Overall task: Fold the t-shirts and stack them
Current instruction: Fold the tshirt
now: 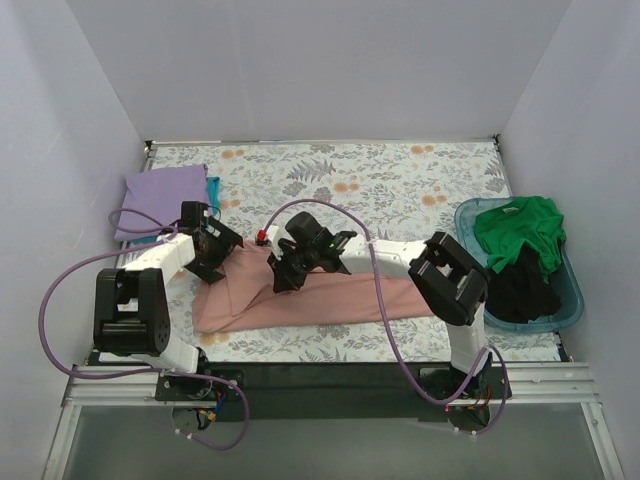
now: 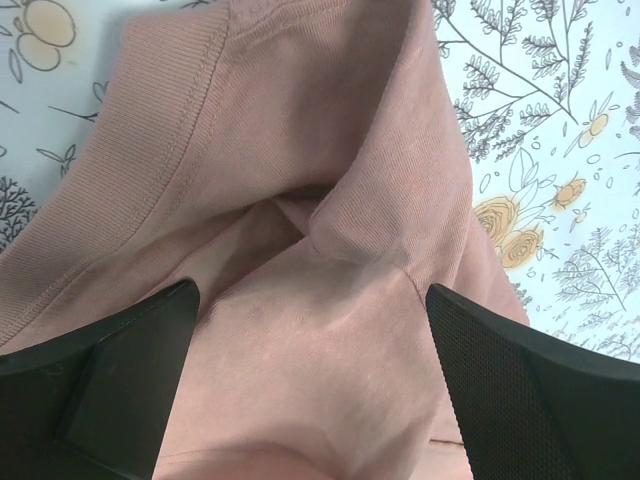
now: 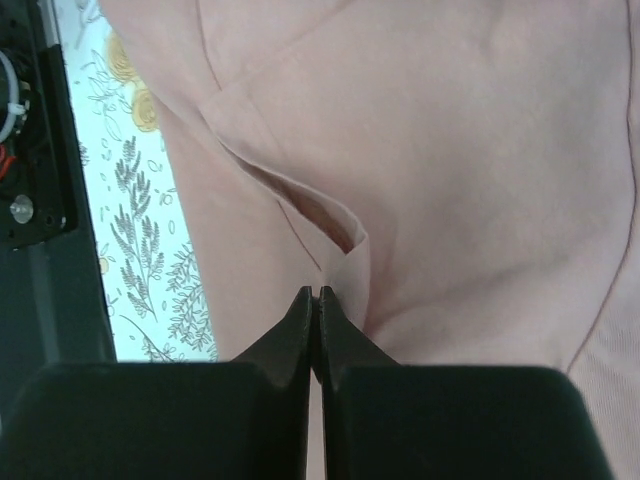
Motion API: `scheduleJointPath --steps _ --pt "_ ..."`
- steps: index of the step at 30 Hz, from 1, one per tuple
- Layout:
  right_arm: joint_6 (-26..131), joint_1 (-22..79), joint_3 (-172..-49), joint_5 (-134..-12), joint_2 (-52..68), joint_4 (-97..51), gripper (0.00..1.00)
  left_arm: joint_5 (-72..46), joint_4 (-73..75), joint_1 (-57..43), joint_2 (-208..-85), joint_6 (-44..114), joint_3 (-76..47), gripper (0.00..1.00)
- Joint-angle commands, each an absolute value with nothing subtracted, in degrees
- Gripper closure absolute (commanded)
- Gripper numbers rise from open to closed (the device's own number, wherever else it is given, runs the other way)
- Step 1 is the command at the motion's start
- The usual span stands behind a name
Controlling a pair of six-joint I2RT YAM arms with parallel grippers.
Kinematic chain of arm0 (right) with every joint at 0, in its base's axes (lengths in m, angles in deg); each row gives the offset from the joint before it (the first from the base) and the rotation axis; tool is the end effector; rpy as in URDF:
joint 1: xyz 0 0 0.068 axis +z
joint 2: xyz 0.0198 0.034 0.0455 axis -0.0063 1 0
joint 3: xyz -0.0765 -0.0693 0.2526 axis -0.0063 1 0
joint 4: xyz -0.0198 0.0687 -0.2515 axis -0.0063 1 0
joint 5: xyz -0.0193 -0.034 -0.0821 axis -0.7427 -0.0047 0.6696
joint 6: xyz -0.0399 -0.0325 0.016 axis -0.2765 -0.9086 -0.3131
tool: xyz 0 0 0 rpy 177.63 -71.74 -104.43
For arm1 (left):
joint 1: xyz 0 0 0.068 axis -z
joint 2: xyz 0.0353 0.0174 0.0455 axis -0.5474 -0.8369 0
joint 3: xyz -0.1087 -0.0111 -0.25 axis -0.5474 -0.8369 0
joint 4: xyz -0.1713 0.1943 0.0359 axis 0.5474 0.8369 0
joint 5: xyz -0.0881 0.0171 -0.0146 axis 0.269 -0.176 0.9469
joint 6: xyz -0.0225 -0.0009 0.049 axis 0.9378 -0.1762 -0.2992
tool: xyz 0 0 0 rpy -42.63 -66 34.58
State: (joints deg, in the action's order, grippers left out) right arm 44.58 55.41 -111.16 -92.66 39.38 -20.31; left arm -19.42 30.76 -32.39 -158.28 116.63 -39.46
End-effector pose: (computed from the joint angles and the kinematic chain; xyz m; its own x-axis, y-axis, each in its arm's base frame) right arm 0.2308 0.3685 0.1927 -0.3388 -0.5356 -0.7735 -0.9409 0.1922 0.2790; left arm 0.2756 -0.0051 0.1659 0.0169 -0.9985 0.0515 -0.9224 -0.0354 -0.3847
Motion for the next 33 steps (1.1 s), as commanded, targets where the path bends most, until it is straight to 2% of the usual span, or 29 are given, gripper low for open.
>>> scheduleJointPath --steps 1,9,10,11,13,14,16,18,19,23,27,30,33 --pt "45.51 55.36 -108.93 -90.82 36.01 -22.12 0.99 -23.83 34.56 -33.10 -156.86 114.74 -40.49 0.02" --pt "47.17 55.98 -101.37 -89.85 32.94 -23.35 0.96 -25.68 36.23 -33.10 -155.36 115.18 -40.23 0.02" --pt "47.61 56.06 -100.32 -90.03 31.54 -23.36 0.95 -25.68 36.32 -33.10 -155.28 115.18 -40.23 0.02" --pt "48.40 56.41 -99.35 -90.21 30.57 -23.36 0.86 -26.03 36.67 -33.10 -155.28 115.35 -40.14 0.02" --pt "49.02 57.03 -96.27 -91.00 27.24 -25.01 0.84 -26.30 37.11 -33.10 -154.93 115.62 -40.05 0.02" --pt "49.37 57.21 -95.30 -91.00 25.83 -25.29 0.75 -26.47 37.28 -33.10 -154.84 115.70 -39.97 0.02" --pt "50.43 57.47 -92.40 -91.70 21.27 -25.99 0.66 -26.82 37.98 -33.10 -154.31 116.14 -39.44 0.02" --pt "52.54 57.47 -90.82 -91.27 18.36 -26.17 0.16 -27.17 38.51 -33.10 -154.05 116.41 -38.74 0.02" --pt "53.50 57.47 -89.77 -90.74 15.82 -26.17 0.02 -26.92 38.60 -33.10 -153.87 116.41 -38.39 0.02" --pt "57.71 57.47 -88.09 -84.96 11.41 -25.99 0.02 -23.76 39.22 -33.10 -153.17 115.80 -36.71 0.02" --pt "63.51 55.98 -87.21 -71.01 9.56 -23.45 0.02 -21.55 37.38 -33.10 -150.53 115.09 -38.20 0.02" --pt "69.32 52.65 -85.19 -66.65 7.72 -20.99 0.02 -18.21 36.14 -33.10 -149.83 114.65 -38.73 0.07" --pt "72.40 46.85 -82.21 -66.21 6.05 -20.81 0.02 -18.21 35.97 -33.10 -150.79 114.65 -38.65 0.16"
